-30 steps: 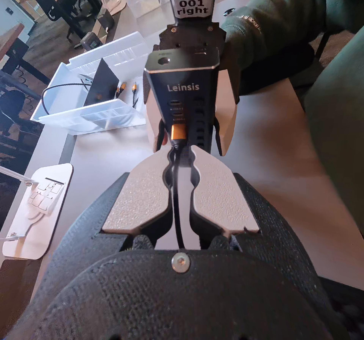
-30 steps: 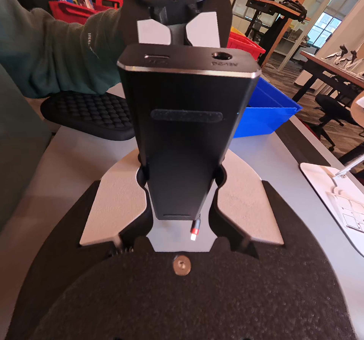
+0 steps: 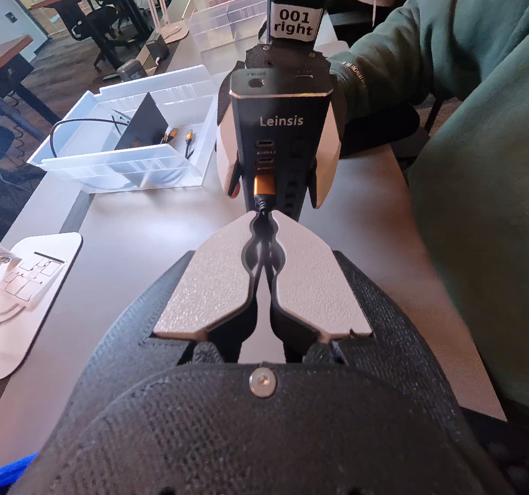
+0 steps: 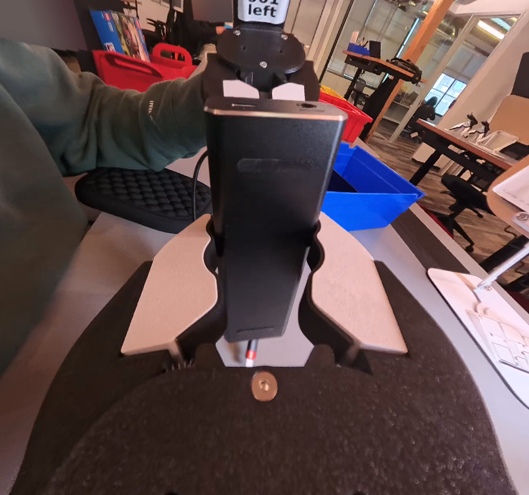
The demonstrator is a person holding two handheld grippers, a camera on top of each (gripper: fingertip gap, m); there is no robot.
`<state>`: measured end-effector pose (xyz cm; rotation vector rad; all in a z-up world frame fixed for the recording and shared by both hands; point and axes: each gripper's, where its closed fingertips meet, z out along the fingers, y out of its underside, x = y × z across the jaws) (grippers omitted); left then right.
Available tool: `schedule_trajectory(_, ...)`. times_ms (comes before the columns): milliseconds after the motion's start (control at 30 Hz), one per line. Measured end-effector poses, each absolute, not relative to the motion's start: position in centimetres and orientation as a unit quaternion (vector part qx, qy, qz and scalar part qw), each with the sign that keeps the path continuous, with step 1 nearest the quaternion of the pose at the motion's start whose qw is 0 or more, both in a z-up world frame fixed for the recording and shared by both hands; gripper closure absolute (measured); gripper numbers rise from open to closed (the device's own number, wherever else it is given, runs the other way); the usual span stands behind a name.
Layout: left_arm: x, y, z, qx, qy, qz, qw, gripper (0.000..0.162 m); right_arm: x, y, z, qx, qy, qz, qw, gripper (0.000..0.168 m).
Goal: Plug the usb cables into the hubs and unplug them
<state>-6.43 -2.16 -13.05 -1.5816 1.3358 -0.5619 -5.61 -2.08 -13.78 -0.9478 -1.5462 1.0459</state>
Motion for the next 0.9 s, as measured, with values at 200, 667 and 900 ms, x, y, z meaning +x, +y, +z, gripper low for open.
schedule_trajectory(200, -5.9, -2.8, -13.0, -0.64, 0.552, -0.243, 0.477, 0.158, -5.4, -2.7, -14.2, -0.397, -0.637, 0.475, 0.46, 0.106)
schedule_trajectory(667, -4.9, -4.5, -13.1, -0.61, 0.569, -0.29, 0.469, 0.154, -5.1, -5.9, -14.3, -0.341, -0.691, 0.428, 0.471, 0.103)
schedule_trajectory(900, -3.9, -4.3, -14.1, -0.617, 0.585, -0.232, 0.472, 0.147, -5.3, -5.8, -15.4, -0.339, -0.709, 0.402, 0.47, 0.103)
